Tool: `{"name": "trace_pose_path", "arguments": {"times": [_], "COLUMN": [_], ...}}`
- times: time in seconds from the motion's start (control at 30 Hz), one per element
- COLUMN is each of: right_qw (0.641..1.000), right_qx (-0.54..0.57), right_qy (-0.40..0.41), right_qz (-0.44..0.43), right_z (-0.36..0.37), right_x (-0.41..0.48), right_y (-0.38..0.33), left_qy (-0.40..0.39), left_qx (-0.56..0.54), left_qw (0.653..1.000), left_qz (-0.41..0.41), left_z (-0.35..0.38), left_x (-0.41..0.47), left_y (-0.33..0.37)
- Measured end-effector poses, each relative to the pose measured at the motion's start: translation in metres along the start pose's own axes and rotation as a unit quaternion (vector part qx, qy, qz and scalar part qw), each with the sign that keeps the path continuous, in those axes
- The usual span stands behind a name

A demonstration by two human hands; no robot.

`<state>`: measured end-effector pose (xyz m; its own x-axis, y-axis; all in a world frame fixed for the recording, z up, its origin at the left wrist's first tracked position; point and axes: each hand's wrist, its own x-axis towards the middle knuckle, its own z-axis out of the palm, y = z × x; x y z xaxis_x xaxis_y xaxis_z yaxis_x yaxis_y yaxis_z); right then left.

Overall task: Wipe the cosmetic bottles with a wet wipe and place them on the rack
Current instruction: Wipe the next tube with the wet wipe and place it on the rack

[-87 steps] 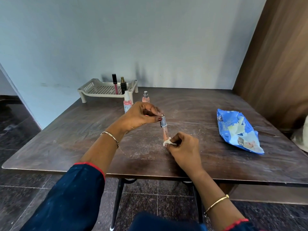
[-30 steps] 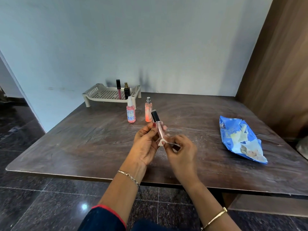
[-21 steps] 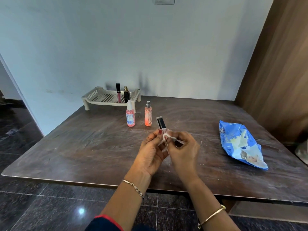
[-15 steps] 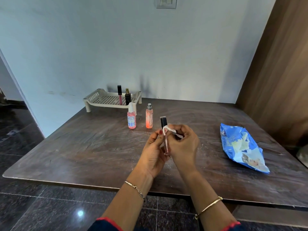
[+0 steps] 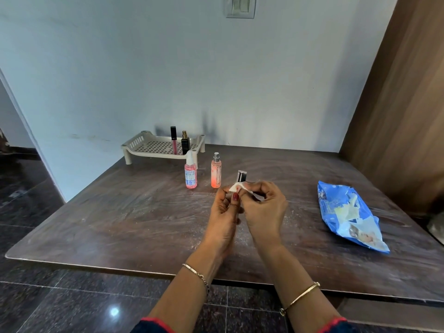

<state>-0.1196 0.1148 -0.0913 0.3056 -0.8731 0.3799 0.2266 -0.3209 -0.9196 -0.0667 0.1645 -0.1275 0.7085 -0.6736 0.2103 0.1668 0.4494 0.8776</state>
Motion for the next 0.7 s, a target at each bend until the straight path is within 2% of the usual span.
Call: {"name": "trace_pose_path", "arguments": {"times": [0.13, 0.23, 0.3, 0.37, 0.43, 0.5, 0.57, 0.63, 0.7], "right_qw": [0.988, 0.989, 0.997, 0.997, 0.977, 0.966, 0.981, 0.992, 0.989], "right_qx": [0.118, 0.12, 0.064, -0.028, -0.115, -0.154, -0.136, -0.068, -0.02], "right_qy": [0.024, 0.028, 0.024, 0.005, -0.02, -0.035, -0.058, -0.108, -0.136], "right_qz": [0.093, 0.087, 0.026, -0.074, -0.179, -0.205, -0.125, 0.002, 0.062], "right_z": [0.005, 0.006, 0.003, -0.003, -0.007, -0.009, -0.01, -0.013, -0.018], "right_x": [0.009, 0.01, 0.008, 0.005, 0.005, 0.008, 0.016, 0.027, 0.033], "right_y": [-0.005, -0.002, 0.004, 0.009, 0.011, 0.01, 0.007, 0.006, 0.004], "left_qy": [-0.007, -0.007, -0.014, -0.02, -0.022, -0.023, -0.023, -0.031, -0.037], "left_qx": [0.079, 0.106, 0.137, 0.164, 0.194, 0.22, 0.232, 0.247, 0.267], "left_qw": [0.997, 0.994, 0.991, 0.986, 0.981, 0.975, 0.972, 0.968, 0.963], "left_qz": [0.007, 0.006, -0.005, -0.003, 0.009, 0.02, 0.027, 0.03, 0.032], "left_z": [-0.003, -0.007, -0.011, -0.013, -0.014, -0.017, -0.02, -0.022, -0.023], "left_x": [0.0, -0.001, -0.002, -0.003, -0.004, -0.004, -0.005, -0.008, -0.009], "left_y": [0.0, -0.001, 0.001, 0.005, 0.007, 0.006, 0.006, 0.007, 0.007]}}
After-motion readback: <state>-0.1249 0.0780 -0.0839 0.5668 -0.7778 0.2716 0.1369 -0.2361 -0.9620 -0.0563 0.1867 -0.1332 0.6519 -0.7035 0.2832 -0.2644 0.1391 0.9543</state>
